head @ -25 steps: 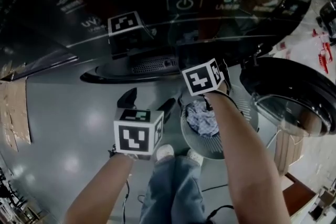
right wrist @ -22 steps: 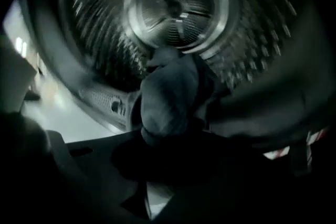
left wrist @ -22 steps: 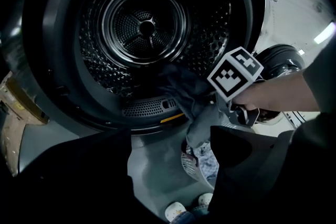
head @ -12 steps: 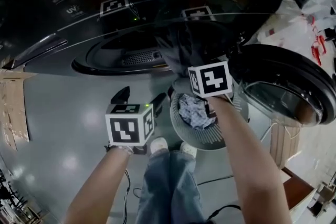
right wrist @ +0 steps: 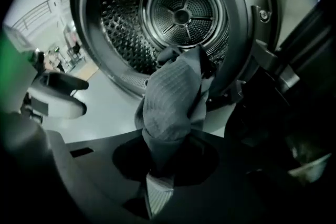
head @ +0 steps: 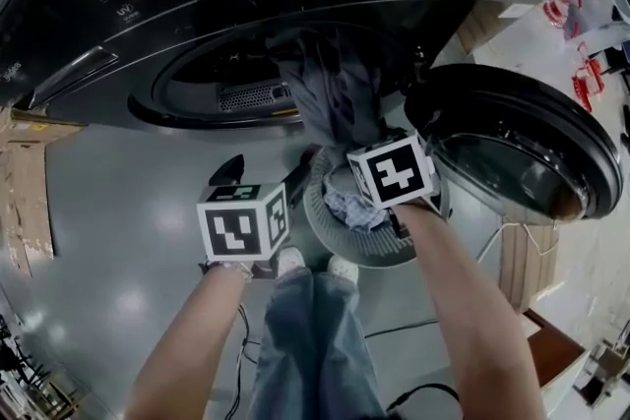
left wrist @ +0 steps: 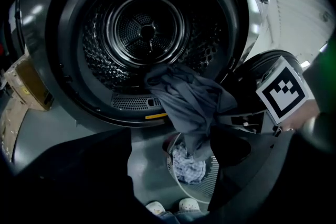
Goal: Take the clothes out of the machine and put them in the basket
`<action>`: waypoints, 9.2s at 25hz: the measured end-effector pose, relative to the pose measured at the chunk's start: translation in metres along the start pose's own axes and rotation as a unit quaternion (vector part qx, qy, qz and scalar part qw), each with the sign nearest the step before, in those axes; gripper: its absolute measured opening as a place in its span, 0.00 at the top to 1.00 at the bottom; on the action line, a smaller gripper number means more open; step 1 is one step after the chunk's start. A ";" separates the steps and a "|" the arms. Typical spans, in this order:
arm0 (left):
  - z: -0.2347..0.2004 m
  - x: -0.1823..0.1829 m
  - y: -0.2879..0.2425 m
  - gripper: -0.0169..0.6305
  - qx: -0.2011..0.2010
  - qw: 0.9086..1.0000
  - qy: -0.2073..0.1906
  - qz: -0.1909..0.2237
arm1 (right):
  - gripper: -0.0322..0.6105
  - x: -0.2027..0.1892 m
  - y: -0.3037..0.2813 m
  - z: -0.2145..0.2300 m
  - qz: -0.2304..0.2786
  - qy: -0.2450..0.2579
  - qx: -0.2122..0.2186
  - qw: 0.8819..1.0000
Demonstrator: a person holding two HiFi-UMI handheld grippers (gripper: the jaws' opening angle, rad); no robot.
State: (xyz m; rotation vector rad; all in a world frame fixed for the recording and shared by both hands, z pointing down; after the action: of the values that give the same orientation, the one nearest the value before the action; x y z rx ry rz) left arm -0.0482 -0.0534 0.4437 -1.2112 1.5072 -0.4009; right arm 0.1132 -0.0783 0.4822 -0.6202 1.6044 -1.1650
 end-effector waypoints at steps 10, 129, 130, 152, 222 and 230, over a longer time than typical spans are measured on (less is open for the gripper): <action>0.017 -0.005 0.002 0.25 -0.002 1.000 0.002 0.001 | 0.86 -0.045 0.020 -0.004 -0.042 0.017 0.027 0.999; 0.034 -0.019 0.009 0.37 -0.044 0.999 -0.004 -0.014 | 0.86 -0.114 0.079 0.009 -0.064 -0.085 -0.046 0.993; 0.037 -0.019 0.008 0.37 -0.045 0.999 -0.005 -0.015 | 0.87 -0.125 0.082 0.009 -0.076 -0.087 -0.046 0.992; 0.042 -0.040 0.009 0.37 -0.052 0.998 -0.013 -0.029 | 0.30 -0.141 0.062 0.005 -0.046 -0.155 -0.037 0.986; 0.184 0.079 0.323 0.39 -0.011 0.998 0.037 0.040 | 0.39 -0.029 0.440 -0.037 -0.018 -0.205 0.057 0.977; 0.178 0.056 0.372 0.39 -0.019 0.998 -0.006 0.064 | 0.39 -0.030 0.468 -0.065 0.075 -0.223 0.020 0.972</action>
State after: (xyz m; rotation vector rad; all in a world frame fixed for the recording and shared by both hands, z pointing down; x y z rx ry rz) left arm -0.0582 0.1174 0.0649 -1.1368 1.5783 -0.2803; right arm 0.1328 0.1591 0.0726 -0.6681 1.2178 -0.8700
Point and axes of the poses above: the fingertips, and each gripper's own axes: y backward along the fingers, z to its right, x out of its top, the point moved 3 cm from there along y, backward along the fingers, and after that the axes turned 8 degrees about -x, right-handed, at the moved point
